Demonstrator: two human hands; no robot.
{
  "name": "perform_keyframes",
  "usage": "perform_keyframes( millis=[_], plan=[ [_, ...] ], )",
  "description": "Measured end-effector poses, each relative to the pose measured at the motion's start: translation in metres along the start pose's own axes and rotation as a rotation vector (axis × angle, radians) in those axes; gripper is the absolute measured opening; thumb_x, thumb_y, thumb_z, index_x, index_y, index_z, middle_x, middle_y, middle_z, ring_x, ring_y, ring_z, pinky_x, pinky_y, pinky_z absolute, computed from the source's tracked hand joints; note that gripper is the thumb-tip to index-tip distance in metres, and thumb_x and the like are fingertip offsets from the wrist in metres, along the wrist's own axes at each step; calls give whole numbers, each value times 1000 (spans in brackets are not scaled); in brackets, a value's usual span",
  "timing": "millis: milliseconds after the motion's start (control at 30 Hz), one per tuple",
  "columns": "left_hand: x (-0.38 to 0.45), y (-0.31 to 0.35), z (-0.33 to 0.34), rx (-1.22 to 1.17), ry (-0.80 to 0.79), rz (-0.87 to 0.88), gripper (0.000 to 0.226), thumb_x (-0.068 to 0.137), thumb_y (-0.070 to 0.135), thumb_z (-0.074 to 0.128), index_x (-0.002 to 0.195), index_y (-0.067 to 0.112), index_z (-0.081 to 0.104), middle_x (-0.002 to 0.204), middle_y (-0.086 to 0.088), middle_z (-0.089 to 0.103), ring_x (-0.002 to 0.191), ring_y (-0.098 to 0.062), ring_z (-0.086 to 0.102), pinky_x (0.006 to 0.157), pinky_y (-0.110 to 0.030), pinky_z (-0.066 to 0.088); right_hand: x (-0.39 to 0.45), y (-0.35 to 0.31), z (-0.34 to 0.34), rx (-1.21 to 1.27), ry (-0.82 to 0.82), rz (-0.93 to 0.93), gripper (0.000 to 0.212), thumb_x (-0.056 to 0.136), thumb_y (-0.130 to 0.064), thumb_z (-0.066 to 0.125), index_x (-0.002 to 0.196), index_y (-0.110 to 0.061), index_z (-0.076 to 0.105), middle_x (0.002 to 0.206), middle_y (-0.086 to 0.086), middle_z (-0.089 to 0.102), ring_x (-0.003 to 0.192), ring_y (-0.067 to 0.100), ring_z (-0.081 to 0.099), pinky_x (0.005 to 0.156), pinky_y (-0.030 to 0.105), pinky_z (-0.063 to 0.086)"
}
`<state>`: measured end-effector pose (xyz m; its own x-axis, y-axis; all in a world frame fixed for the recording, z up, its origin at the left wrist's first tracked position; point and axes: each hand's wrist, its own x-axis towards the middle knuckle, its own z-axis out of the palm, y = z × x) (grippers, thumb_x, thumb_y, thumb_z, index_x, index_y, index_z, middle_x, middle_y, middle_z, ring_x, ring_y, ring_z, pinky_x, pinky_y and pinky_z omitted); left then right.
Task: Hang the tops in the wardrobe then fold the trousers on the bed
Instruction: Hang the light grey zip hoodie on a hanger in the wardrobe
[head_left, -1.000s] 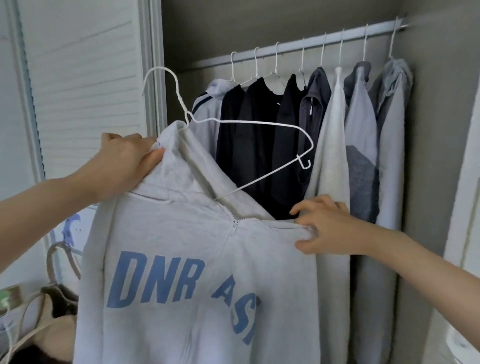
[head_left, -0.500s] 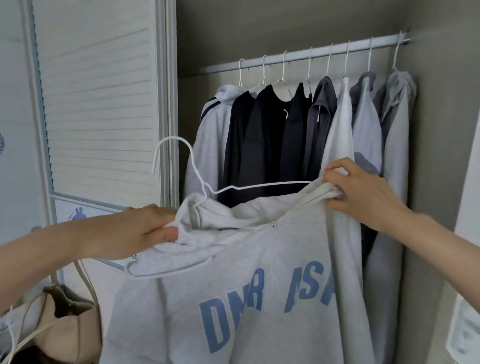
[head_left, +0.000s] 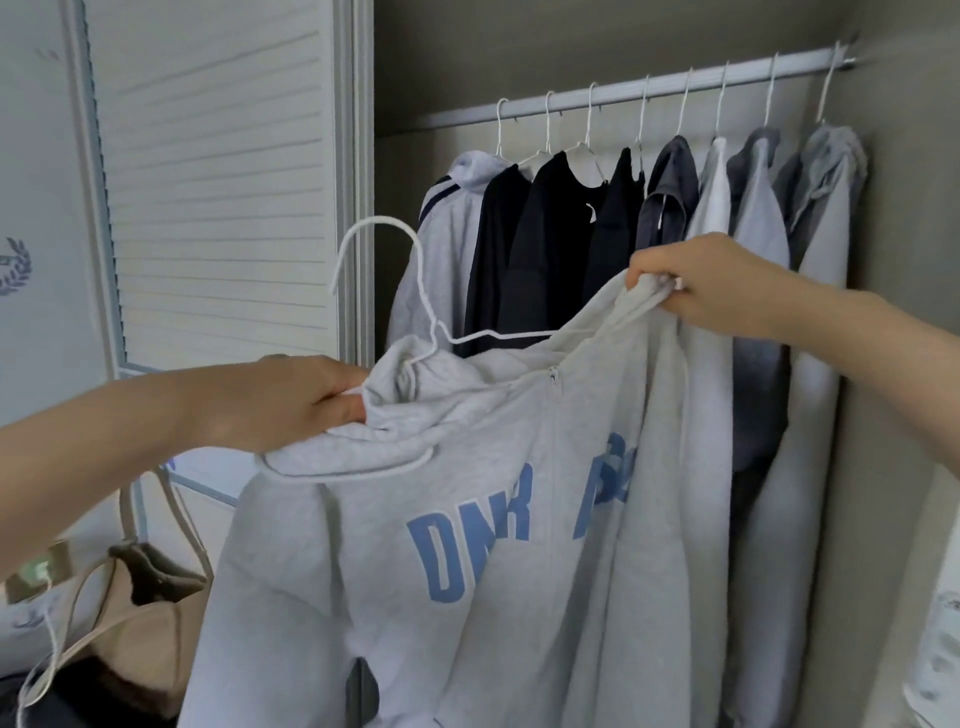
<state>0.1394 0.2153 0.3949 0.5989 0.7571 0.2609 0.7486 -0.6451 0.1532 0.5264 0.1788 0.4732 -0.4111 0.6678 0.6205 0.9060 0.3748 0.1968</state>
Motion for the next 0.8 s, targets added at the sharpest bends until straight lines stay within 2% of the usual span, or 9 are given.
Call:
perform_keyframes(
  millis=[67, 233, 300, 367, 433, 500, 567, 700, 800],
  plan=[
    [3, 6, -1, 10, 81, 61, 82, 67, 92, 10, 109, 41, 59, 100, 20, 65, 90, 7, 59, 80, -14, 47, 9, -24, -3, 31, 29, -98, 29, 80, 14, 50, 83, -13, 61, 61, -4, 52, 57, 11, 49, 56, 17, 37],
    [18, 26, 7, 21, 181, 178, 54, 97, 55, 26, 113, 15, 58, 100, -4, 67, 90, -16, 62, 83, -34, 48, 38, -94, 8, 269, -1, -291, 22, 81, 5, 48, 87, -13, 60, 91, 3, 67, 88, 20, 64, 78, 36, 49],
    [12, 21, 3, -28, 329, 168, 47, 99, 50, 30, 101, 14, 60, 88, 3, 67, 79, -8, 60, 75, -23, 46, 36, -89, 14, 420, -23, -169, 24, 86, 2, 50, 99, -18, 52, 95, 1, 65, 90, 24, 64, 79, 41, 52],
    [3, 11, -4, -48, 466, 150, 34, 101, 42, 37, 84, 19, 56, 74, 11, 63, 69, 0, 56, 65, -14, 42, 23, -74, 24, 478, -97, 76, 21, 92, -27, 52, 109, -19, 42, 95, 0, 65, 83, 23, 65, 73, 35, 52],
    [-4, 5, -5, -41, 516, 129, 30, 101, 33, 43, 79, 16, 54, 68, 5, 59, 66, -4, 53, 61, -15, 38, 10, -67, 33, 281, -328, 407, 73, 71, -77, 38, 99, -10, 48, 83, 6, 64, 69, 21, 63, 66, 34, 53],
    [-5, -1, -4, -9, 536, 96, 32, 99, 32, 44, 79, 9, 53, 67, -3, 58, 65, -13, 51, 60, -20, 37, 1, -63, 41, 289, -548, 502, 110, 45, -97, 26, 86, -1, 61, 77, 15, 67, 68, 26, 67, 71, 37, 60],
    [-5, -7, -3, -10, 568, 52, 31, 99, 31, 46, 78, 9, 52, 66, -6, 57, 63, -17, 50, 61, -24, 38, -7, -58, 47, 444, -577, 458, 98, 55, -93, 37, 84, -2, 62, 78, 14, 64, 70, 22, 66, 66, 33, 60],
    [-12, -20, -5, -60, 650, 8, 30, 99, 29, 46, 69, 30, 44, 60, 12, 56, 54, -6, 45, 55, -16, 35, -32, -45, 54, 882, -479, 371, 33, 92, -37, 56, 107, -8, 58, 102, 8, 66, 87, 8, 65, 70, 24, 54],
    [-17, -20, -7, -108, 714, 20, 37, 94, 54, 42, 67, 28, 45, 57, 6, 52, 54, -11, 43, 53, -18, 34, -40, -33, 49, 1282, -456, 389, 36, 89, -17, 57, 125, -14, 58, 120, 6, 66, 108, 19, 65, 82, 29, 55]
  ],
)
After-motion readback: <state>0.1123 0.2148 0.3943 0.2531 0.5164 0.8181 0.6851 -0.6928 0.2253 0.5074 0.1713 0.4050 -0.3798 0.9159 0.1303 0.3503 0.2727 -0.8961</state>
